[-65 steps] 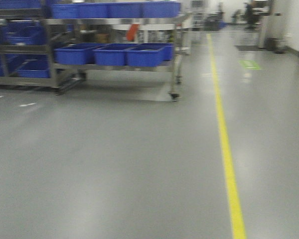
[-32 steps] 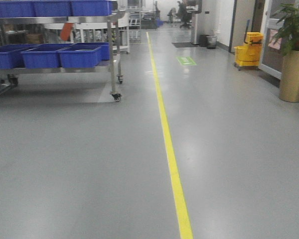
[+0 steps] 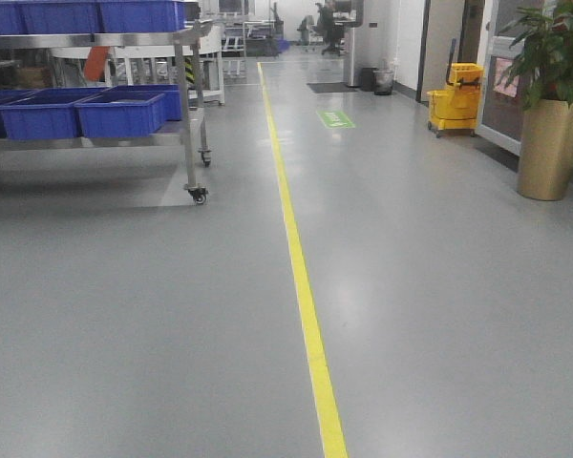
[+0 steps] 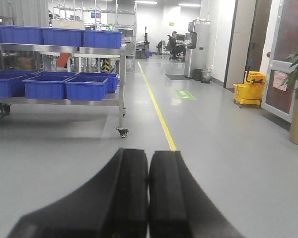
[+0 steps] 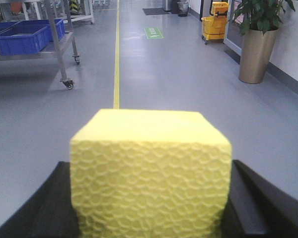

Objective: Place yellow foam block on left shelf second layer
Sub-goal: 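Drive the base away from the table holding the cube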

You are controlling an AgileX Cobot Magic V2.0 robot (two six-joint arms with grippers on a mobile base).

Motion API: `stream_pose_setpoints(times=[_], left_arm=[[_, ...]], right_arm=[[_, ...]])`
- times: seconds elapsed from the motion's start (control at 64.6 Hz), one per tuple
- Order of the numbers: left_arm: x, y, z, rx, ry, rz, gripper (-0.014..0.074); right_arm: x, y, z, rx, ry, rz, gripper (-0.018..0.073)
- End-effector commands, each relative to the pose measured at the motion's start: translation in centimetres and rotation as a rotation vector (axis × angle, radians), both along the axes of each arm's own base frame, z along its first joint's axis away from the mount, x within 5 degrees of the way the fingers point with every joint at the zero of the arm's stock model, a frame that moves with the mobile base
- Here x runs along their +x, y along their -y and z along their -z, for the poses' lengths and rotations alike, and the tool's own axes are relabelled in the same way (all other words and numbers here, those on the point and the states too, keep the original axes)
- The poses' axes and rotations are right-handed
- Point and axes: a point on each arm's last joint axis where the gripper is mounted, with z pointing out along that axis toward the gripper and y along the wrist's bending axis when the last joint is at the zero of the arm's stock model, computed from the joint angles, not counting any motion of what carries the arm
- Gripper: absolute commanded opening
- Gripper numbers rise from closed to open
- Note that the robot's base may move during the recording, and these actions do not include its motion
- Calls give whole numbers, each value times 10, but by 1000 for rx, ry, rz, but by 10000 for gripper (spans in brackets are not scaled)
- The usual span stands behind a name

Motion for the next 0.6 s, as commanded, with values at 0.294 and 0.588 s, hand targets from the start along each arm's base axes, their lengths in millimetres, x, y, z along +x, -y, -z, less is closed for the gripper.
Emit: stream_pose_setpoints(times=[0.294, 0.588], left_arm=[[-2, 1, -1, -10, 82, 8, 136], [-2, 1, -1, -10, 82, 8, 136]], right_arm=[[0, -1, -17, -13, 115, -14, 288], [0, -1, -17, -13, 114, -14, 288]])
